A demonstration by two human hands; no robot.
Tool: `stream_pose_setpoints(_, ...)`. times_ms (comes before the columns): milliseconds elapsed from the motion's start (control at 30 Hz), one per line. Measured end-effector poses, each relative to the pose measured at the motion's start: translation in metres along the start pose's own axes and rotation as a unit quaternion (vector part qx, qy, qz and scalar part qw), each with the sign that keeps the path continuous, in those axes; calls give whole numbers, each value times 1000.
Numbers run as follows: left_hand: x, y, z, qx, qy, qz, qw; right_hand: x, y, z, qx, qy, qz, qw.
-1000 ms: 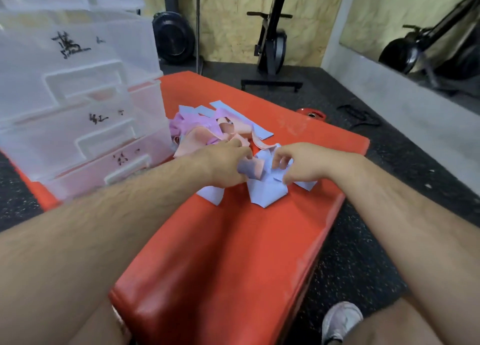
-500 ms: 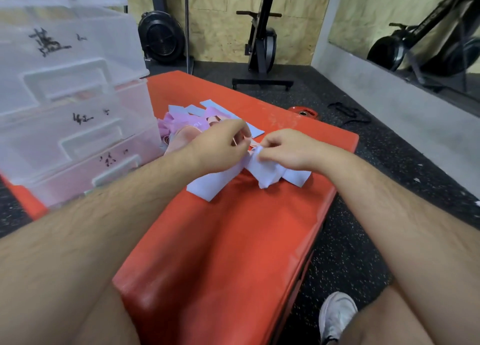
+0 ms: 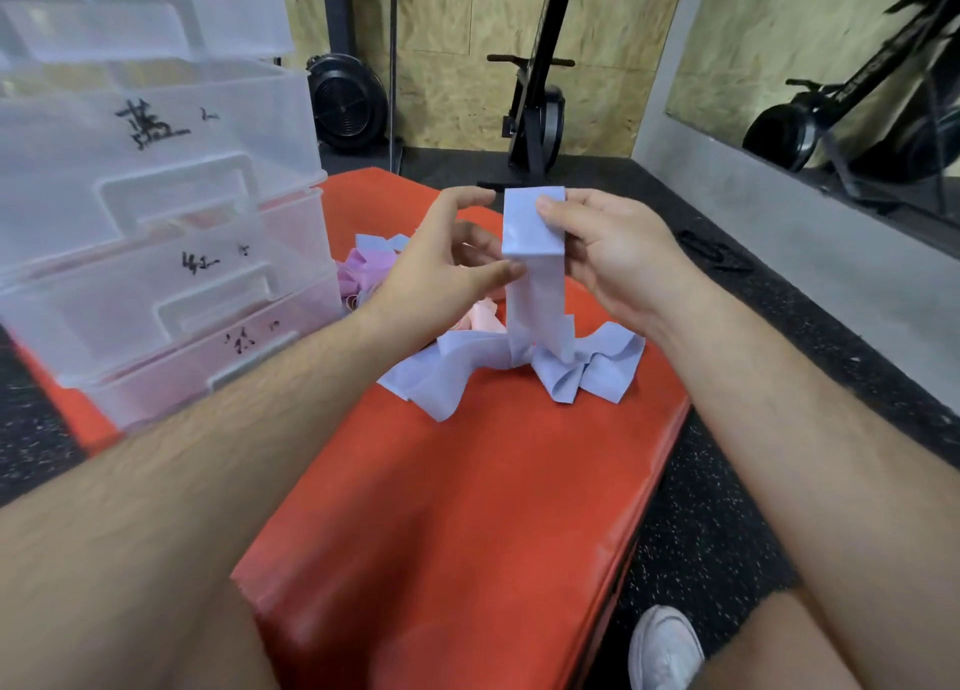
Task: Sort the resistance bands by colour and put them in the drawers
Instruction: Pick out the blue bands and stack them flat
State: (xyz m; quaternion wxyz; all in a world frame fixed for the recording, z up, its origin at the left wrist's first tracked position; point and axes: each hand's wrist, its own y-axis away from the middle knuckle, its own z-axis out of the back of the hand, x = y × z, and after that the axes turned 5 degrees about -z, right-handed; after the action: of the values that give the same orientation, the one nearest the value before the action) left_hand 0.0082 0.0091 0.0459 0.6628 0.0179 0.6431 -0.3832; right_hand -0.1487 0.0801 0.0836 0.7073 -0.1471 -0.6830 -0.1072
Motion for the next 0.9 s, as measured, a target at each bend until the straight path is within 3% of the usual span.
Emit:
stream_pose_setpoints(100, -2, 2, 0, -14, -13, -17, 1000, -1, 3, 0, 3, -11, -29, 1000)
stream_pose_setpoints(167, -3, 3, 1, -26, -32, -24, 999, -2, 3, -1, -54, 108, -14, 993)
stream_pose_setpoints(233, -3, 2, 3, -44, -58, -31, 997, -8, 2, 1, -167, 289, 59, 941)
stream_pose_setpoints(267, -2, 1, 4, -56, -66, -31, 996, -10, 2, 0, -206, 327, 98, 917)
stream_pose_setpoints(300, -2, 1, 4, -67, -72, -29, 995, -11, 3, 0, -206, 324, 117, 916)
stream_pose_setpoints(400, 0, 1, 5, -78, -78, -15, 994, -15, 2, -1, -75, 246, 101, 961)
stream_pose_setpoints(467, 0, 1, 6, -81, -69, -9, 994, -22, 0, 0, -8, 295, 106, 950)
stream_pose_setpoints(567, -2, 2, 5, -80, -78, -20, 994, -30, -2, 0, 3, 298, 112, 948)
stream_pose_setpoints(700, -9, 2, 5, -68, -185, -79, 977, -22, 1, -4, 24, 282, 140, 949)
stream_pose_setpoints(800, -19, 4, 6, -44, -166, -95, 981, -20, 4, -10, 42, 274, 139, 951)
stream_pose_setpoints(900, -19, 6, 14, -73, -149, -73, 983, -21, 8, -18, 75, 237, 125, 960)
